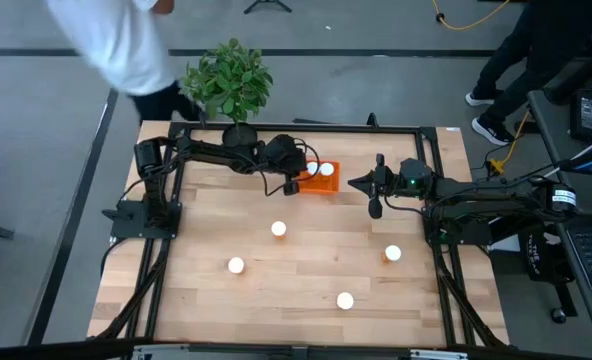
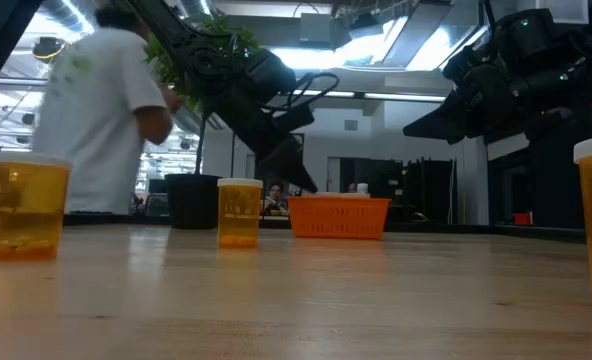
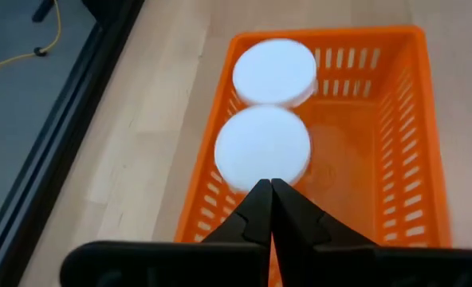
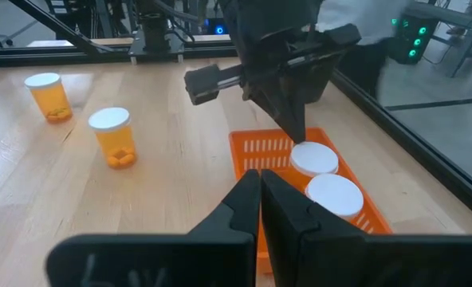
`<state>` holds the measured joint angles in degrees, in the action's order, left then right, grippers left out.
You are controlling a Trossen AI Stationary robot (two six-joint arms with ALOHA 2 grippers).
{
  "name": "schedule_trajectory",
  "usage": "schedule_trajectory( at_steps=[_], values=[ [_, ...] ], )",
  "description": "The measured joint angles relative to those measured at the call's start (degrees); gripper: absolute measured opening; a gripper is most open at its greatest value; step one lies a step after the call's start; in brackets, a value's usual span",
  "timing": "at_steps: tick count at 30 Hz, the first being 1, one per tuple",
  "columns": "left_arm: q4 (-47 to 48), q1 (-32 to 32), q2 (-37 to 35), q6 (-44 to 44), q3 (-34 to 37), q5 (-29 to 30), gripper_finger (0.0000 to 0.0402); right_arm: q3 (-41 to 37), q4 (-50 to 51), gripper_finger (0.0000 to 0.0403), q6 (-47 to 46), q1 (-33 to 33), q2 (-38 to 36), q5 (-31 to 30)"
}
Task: Pick and place pill bottles into a basket
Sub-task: Put the orange pill bottle into the orange bin
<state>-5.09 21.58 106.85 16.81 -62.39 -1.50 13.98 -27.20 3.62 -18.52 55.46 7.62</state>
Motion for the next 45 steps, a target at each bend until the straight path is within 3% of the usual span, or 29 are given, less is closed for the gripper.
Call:
schedule_trajectory(
  at_steps=[18, 34, 45],
  values=[
    [2.5, 0.7, 0.0, -0.1, 0.0, 0.4, 0.0002, 0.0, 0.0, 0.0018, 0.0, 0.0, 0.0, 0.0],
    [-0.9, 0.6, 2.5, 1.9, -0.1, 0.6, 0.0002, 0.0, 0.0, 0.0018, -0.1, 0.0, 0.0, 0.0],
    [1.0, 0.1, -3.6, 2.8, -0.1, 2.4, 0.0002, 0.0, 0.4, 0.0018, 0.0, 0.0, 0.0, 0.0]
  ],
)
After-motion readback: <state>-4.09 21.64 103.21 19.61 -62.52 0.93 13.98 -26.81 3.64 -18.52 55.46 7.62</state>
